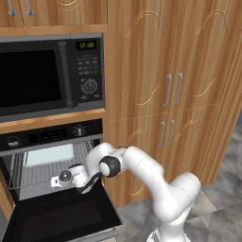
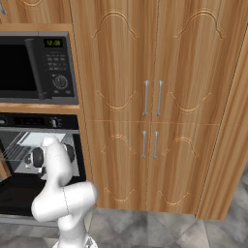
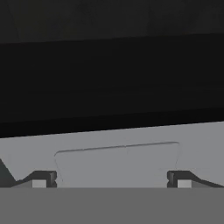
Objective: Take the baked cake out of the oven and place it on the plate for cooling. Then close the oven door.
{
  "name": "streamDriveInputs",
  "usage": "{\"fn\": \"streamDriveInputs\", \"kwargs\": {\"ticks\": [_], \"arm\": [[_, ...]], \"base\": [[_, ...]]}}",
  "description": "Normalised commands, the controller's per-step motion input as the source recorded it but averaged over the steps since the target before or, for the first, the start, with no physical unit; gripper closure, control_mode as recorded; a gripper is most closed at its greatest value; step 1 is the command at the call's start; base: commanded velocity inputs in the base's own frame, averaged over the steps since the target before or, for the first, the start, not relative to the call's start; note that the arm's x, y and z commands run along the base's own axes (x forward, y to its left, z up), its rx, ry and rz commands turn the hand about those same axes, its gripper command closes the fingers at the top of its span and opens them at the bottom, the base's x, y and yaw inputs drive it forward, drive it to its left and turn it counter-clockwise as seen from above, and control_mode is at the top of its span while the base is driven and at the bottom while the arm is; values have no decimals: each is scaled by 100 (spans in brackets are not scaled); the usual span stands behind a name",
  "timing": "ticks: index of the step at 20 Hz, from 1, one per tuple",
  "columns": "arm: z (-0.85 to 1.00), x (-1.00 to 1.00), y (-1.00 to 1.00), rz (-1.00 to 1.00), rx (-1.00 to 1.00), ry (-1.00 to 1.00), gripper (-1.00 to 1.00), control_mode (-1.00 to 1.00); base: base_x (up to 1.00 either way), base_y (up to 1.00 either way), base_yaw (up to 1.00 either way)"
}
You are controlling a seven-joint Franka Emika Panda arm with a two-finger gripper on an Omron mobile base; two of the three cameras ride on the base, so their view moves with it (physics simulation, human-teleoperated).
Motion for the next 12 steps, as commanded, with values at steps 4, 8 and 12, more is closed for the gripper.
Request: {"fn": "streamDriveInputs", "kwargs": {"ticks": [4, 8, 12], "arm": [[0, 69, 11, 0, 0, -3, -100, -100], [0, 69, 11, 1, 0, 0, -100, -100], [0, 74, 11, 2, -1, 4, -100, -100]], "base": [[0, 0, 0], [0, 0, 0], [0, 0, 0]]}}
